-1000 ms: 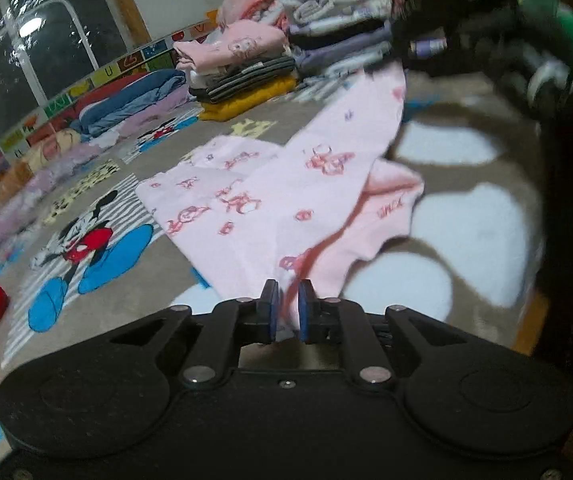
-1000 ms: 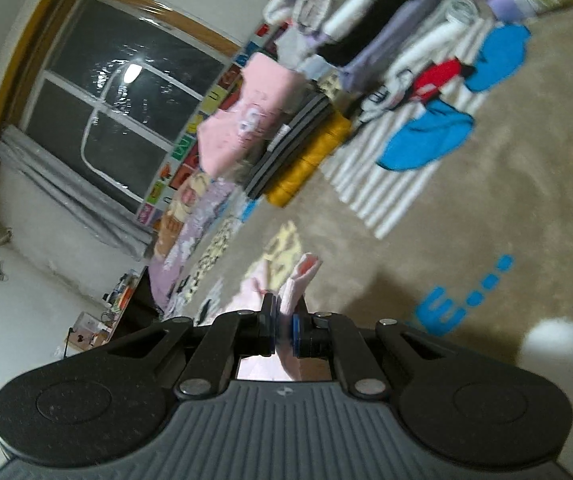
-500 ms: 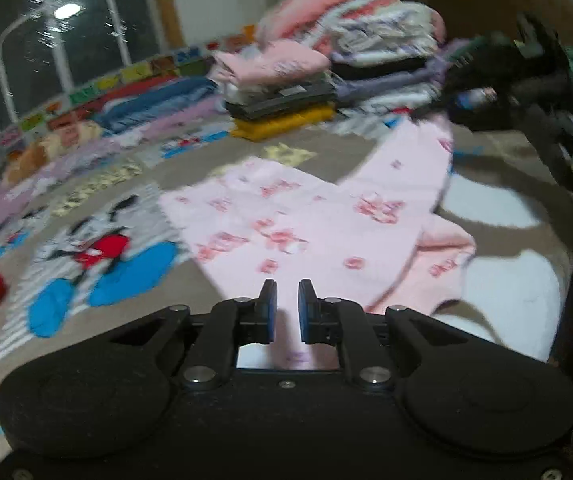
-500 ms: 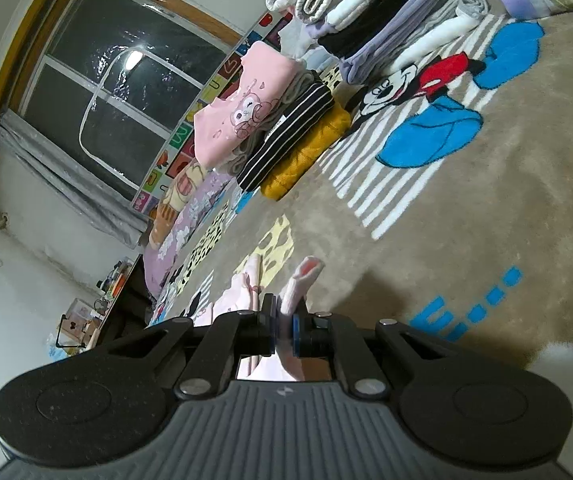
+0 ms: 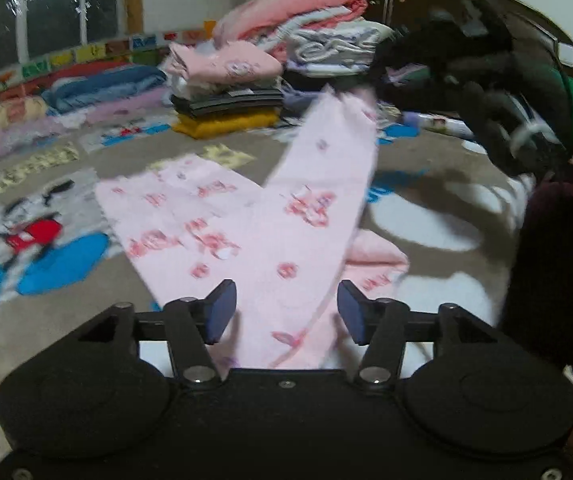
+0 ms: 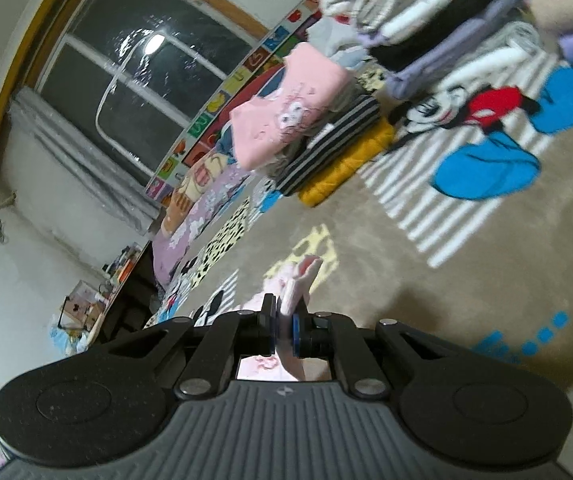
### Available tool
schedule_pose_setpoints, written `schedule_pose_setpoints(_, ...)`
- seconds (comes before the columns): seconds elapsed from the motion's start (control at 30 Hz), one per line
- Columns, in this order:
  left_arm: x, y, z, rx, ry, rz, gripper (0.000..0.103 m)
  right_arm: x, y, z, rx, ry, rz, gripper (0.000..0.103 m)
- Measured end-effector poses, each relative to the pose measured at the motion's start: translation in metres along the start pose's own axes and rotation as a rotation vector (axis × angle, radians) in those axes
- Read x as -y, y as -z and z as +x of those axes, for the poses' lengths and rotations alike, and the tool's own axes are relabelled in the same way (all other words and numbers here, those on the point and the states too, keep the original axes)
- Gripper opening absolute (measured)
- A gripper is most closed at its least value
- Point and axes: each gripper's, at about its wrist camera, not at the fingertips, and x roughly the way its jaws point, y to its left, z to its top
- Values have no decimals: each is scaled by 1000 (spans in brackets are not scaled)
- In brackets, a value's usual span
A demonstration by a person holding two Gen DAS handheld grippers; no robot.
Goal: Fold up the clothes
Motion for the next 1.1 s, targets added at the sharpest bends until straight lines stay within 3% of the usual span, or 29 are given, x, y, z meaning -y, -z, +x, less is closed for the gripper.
schedule_pose_setpoints(0.2, 3, 15, 9, -38, 31, 17, 60, -32, -11, 17, -34, -8, -19, 9)
schedule_pose_setpoints(0.33, -6, 18, 2, -18, 49, -42, 64, -57, -15, 36, -56, -5, -60, 9)
schedule_pose_setpoints(0.73, -28, 28, -5, 5, 141, -153, 65, -118, -12, 93, -105, 32, -198, 9)
schedule_pose_setpoints(1.1, -60, 34, -10, 20, 265, -337, 65, -137, 0, 153, -168, 113, -288, 9)
